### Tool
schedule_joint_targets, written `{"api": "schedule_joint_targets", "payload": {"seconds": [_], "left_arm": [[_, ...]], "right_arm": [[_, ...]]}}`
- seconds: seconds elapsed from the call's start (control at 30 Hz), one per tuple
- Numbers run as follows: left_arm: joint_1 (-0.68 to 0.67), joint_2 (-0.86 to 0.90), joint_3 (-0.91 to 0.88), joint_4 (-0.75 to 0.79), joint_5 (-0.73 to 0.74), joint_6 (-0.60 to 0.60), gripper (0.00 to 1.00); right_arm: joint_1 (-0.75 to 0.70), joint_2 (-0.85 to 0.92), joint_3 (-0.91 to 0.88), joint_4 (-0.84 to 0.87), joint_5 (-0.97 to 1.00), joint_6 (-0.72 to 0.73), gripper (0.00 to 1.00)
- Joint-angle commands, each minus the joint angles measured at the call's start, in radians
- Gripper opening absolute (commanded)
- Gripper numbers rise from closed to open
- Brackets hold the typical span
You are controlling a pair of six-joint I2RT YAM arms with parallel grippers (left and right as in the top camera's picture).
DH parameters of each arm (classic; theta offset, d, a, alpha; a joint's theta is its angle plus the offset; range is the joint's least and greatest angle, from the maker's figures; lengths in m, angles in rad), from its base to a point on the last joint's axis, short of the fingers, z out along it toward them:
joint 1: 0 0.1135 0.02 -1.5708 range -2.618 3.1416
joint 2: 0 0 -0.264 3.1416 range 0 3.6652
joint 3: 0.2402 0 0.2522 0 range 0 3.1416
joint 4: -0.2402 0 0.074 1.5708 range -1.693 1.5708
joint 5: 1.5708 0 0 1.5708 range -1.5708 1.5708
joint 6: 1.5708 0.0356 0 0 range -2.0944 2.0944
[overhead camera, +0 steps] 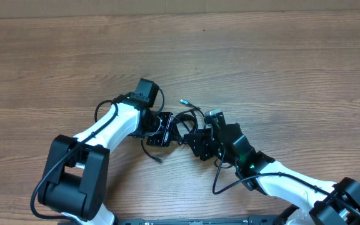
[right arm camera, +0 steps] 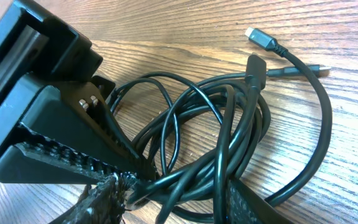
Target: Untangle cables
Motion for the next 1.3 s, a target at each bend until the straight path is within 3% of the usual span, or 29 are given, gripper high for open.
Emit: {"api": "schedule_joint_targets", "payload": {"seconds": [0.0, 0.47, 0.73, 0.83, 1.27], "left_arm": [[-0.006, -0.017, -0.006, -0.004, 0.045, -0.032, 0.05], [-0.006, -0.017, -0.006, 0.042, 0.094, -0.085, 0.04], [-0.005, -0.017, -0.006, 0.046, 0.132, -0.084, 0.04], [-0.005, -0.017, -0.006, 0.045, 0.142, -0.067, 0.04], [-0.005, -0.017, -0.006, 0.046, 0.141, -0.012, 0.04]], "right_arm": [[0.003, 0.014, 0.0, 0.003, -0.021, -0.018, 0.51], [0.004, 0.014, 0.0, 0.006, -0.039, 0.039, 0.48], [0.004, 0.014, 0.0, -0.009, -0.015, 0.073, 0.11], [0.004, 0.014, 0.0, -0.012, 0.011, 0.074, 0.04], [0.004, 0.014, 0.0, -0.005, 0.026, 0.127, 0.1]]}}
